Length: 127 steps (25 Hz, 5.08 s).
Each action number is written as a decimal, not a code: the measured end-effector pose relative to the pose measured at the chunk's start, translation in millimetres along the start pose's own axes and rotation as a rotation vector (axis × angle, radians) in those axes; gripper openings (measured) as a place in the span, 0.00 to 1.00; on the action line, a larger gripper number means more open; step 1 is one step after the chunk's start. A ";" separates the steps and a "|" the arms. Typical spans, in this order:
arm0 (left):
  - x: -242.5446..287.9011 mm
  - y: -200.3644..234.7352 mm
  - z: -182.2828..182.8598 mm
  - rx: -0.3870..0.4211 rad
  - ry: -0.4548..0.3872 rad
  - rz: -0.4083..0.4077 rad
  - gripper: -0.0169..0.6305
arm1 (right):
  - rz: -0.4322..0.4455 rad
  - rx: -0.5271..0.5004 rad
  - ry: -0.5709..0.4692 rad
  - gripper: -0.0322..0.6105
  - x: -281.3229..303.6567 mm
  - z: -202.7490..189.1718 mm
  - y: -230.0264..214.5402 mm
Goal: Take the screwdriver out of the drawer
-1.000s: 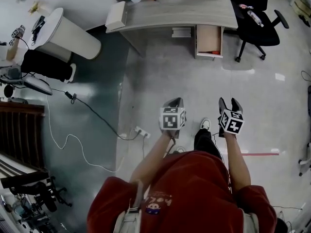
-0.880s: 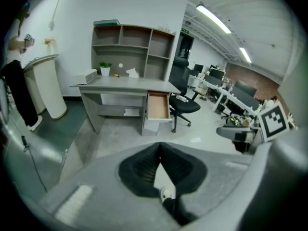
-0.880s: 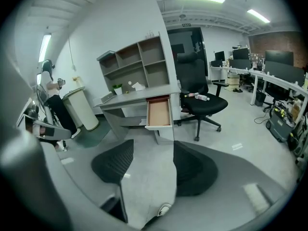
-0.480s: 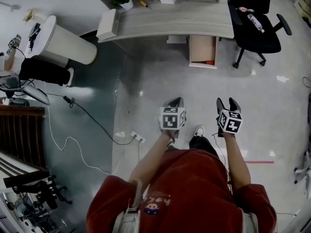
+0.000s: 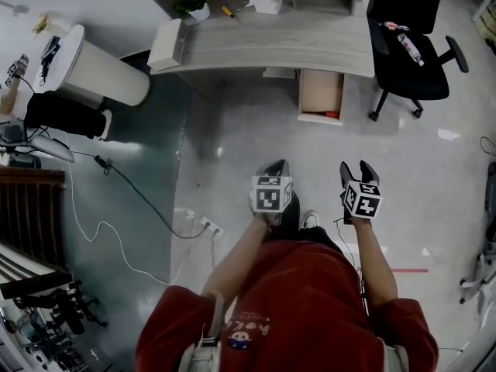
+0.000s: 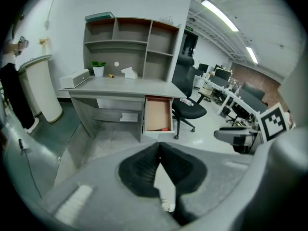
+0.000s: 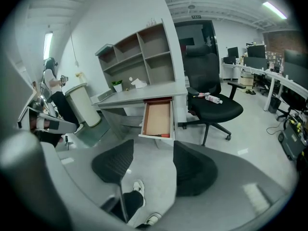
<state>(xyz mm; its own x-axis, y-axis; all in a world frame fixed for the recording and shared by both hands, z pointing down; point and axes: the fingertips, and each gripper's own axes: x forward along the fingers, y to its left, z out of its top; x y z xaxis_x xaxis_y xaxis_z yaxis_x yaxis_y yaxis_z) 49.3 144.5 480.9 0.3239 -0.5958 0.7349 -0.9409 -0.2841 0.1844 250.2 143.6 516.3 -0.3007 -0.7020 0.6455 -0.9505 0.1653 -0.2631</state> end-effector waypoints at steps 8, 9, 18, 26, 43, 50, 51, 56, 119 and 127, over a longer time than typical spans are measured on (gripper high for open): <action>58.4 31.2 48.9 0.015 0.000 -0.054 0.03 | -0.037 0.004 -0.003 0.43 57.4 42.0 -1.5; 64.8 37.0 58.4 0.022 0.003 -0.059 0.03 | -0.042 0.007 -0.004 0.43 65.3 50.7 -0.5; 116.3 99.5 131.9 0.020 0.023 -0.105 0.03 | -0.085 0.012 0.011 0.43 137.5 118.7 17.1; 154.7 139.4 175.3 0.049 0.045 -0.154 0.03 | -0.104 0.050 0.014 0.43 191.0 153.7 34.5; 196.9 161.7 177.0 0.073 0.097 -0.204 0.03 | -0.127 0.021 0.105 0.43 244.6 142.7 22.3; 210.1 161.1 156.0 0.050 0.134 -0.183 0.03 | -0.069 -0.125 0.223 0.43 270.1 115.6 9.3; 212.8 162.5 154.3 0.047 0.137 -0.181 0.03 | -0.060 -0.153 0.240 0.43 275.9 112.8 7.8; 228.0 166.4 137.8 0.017 0.161 -0.170 0.03 | -0.001 -0.340 0.360 0.43 303.3 89.5 -3.6; 318.0 205.4 39.2 -0.160 0.278 -0.143 0.03 | 0.182 -1.251 1.222 0.19 446.7 -41.1 -53.2; 319.5 206.4 37.9 -0.157 0.282 -0.138 0.03 | 0.243 -1.250 1.257 0.18 449.0 -42.6 -53.9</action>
<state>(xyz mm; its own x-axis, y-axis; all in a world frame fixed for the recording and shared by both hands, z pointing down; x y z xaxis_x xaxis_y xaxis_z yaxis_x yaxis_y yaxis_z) -37.7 -133.0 729.0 0.4301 -0.3229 0.8431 -0.9008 -0.2156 0.3769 163.1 -151.0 850.9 0.2656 0.2135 0.9402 -0.1890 0.9678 -0.1663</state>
